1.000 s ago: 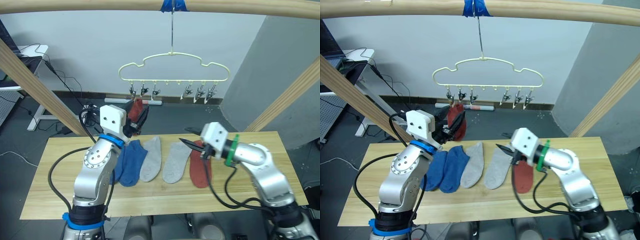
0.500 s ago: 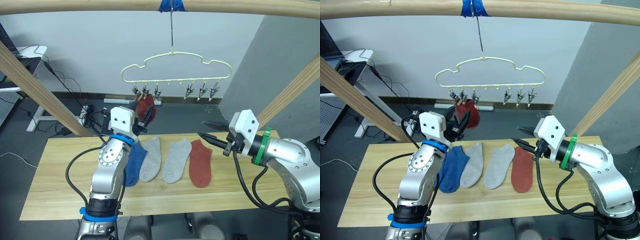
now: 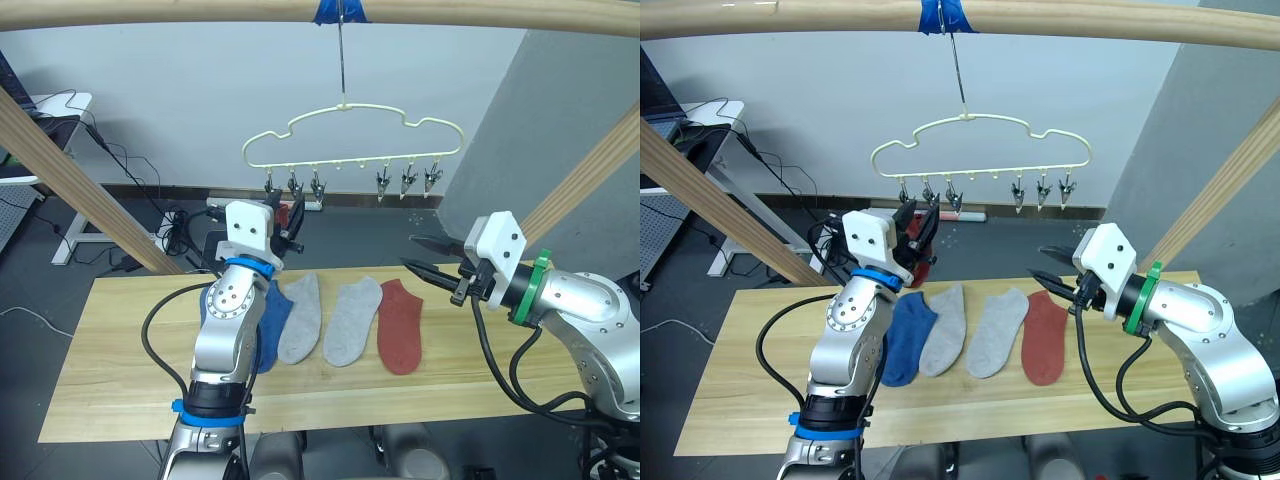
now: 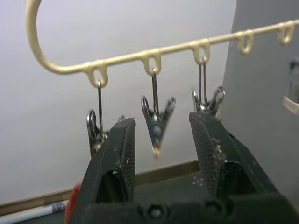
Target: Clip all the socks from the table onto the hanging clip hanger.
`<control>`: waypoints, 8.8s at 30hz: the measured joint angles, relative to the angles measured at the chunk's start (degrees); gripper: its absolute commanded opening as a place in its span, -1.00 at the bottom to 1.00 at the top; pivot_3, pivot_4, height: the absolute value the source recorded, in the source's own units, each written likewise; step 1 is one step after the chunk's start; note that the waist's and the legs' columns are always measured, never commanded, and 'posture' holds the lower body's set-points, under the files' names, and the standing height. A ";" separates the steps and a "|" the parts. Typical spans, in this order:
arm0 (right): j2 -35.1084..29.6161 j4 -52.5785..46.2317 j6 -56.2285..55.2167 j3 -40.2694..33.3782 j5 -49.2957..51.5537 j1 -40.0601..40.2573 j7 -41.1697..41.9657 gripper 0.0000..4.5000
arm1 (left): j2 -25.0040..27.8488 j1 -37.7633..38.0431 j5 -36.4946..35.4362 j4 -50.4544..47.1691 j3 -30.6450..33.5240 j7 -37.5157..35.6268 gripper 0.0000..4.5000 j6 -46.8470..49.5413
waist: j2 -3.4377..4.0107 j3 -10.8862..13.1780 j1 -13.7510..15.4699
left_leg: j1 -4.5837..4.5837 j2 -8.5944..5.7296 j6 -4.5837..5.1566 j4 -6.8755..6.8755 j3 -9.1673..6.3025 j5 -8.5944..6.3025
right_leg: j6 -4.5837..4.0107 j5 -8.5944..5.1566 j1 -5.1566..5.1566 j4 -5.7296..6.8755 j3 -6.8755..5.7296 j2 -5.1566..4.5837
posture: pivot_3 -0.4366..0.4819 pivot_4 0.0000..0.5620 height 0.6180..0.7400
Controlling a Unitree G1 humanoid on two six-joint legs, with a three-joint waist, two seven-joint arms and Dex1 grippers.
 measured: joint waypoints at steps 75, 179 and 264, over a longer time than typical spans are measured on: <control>32.15 41.17 -5.14 14.76 -22.08 3.69 -39.63 1.00 | 2.12 -2.85 1.12 3.51 0.38 -3.85 -0.88 0.09 | 0.01 0.00 -0.13 | 0.00 0.04 -0.02 -0.01 -0.05 0.03 | 0.01 0.01 -0.07 0.01 0.07 -0.01 | -0.47 -0.06 1.00; 26.69 57.07 -56.98 28.15 -52.88 -20.42 -34.21 -1.00 | 11.05 -5.27 -34.37 -9.33 10.41 -8.82 0.29 37.57 | 0.02 -0.01 -0.71 | 0.03 0.07 -0.20 0.12 -0.05 0.13 | 0.01 0.04 -0.08 0.18 0.07 -0.05 | -0.44 -0.14 1.00; -2.15 2.76 -2.45 -1.68 6.06 -0.46 0.11 0.49 | -5.69 -8.83 8.55 12.94 -3.66 6.33 -0.21 -9.05 | 0.01 -0.01 -0.28 | 0.24 -0.03 -0.01 0.01 0.45 0.20 | 0.13 0.16 0.12 0.03 0.29 0.02 | -0.59 -0.13 1.00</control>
